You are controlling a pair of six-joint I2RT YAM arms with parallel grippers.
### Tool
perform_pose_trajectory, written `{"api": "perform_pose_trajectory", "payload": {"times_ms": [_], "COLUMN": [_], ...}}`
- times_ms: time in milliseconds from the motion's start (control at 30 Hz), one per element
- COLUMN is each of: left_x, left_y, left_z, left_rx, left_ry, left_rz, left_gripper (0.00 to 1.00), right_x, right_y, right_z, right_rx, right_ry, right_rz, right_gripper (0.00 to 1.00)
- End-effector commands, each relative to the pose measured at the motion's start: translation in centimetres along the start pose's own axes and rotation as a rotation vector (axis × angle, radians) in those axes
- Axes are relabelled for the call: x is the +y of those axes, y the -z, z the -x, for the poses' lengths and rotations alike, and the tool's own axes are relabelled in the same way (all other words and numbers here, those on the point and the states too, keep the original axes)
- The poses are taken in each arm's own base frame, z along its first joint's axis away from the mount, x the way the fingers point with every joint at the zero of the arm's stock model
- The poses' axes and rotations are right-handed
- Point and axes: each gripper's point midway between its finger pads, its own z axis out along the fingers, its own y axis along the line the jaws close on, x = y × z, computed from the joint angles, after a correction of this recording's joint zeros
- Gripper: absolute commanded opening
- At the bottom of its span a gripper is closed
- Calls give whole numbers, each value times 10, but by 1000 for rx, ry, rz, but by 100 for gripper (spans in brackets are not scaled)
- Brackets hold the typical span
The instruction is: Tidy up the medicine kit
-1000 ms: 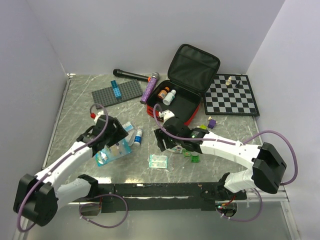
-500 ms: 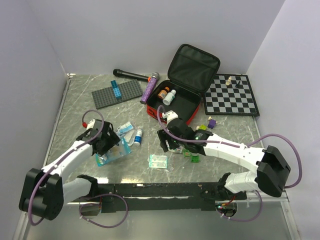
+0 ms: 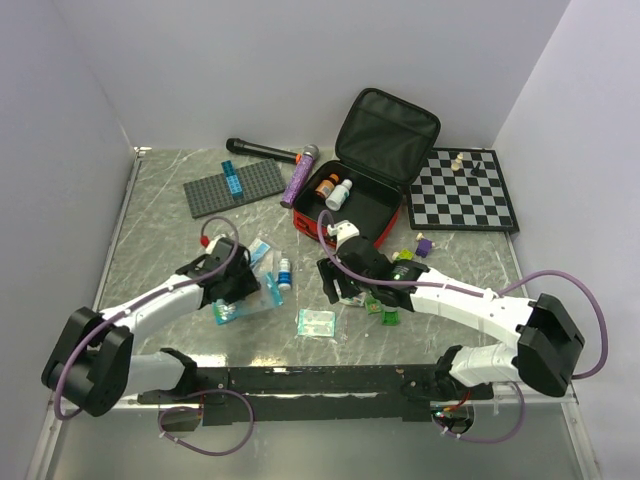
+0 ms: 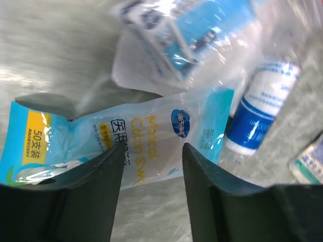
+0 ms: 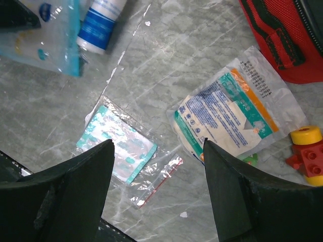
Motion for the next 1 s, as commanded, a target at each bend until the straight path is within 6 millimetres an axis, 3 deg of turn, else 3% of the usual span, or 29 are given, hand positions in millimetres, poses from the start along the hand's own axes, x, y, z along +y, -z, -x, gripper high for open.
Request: {"api": "perform_pose_trajectory", "payload": {"times_ms": [0, 167, 300, 400, 633, 967], "left_x": [-23, -52, -62, -61, -56, -1], "left_y": [1, 5, 14, 22, 60, 114], "left_z": [-28, -52, -66, -54, -17, 33], "left_rx": [101, 164, 172, 102, -69, -368], "left_ry": [-100, -255, -339, -311, -195, 192], "left_rz": [-75, -170, -198, -197, -191, -127], "left_gripper": [52, 49, 50, 54, 74, 71], "right_x": [-7, -16, -16, -4, 41, 100], "right_y": [11, 23, 31, 29, 19, -23], "right_z": [13, 25, 33, 34, 27, 9], "right_rx": [-53, -90, -106, -93, -46, 45], "right_ry": [-1, 0, 11, 34, 112, 271], "right_rz": [-25, -57, -39, 24, 228, 285], "right_gripper": [78, 78, 79, 79, 79, 76]}}
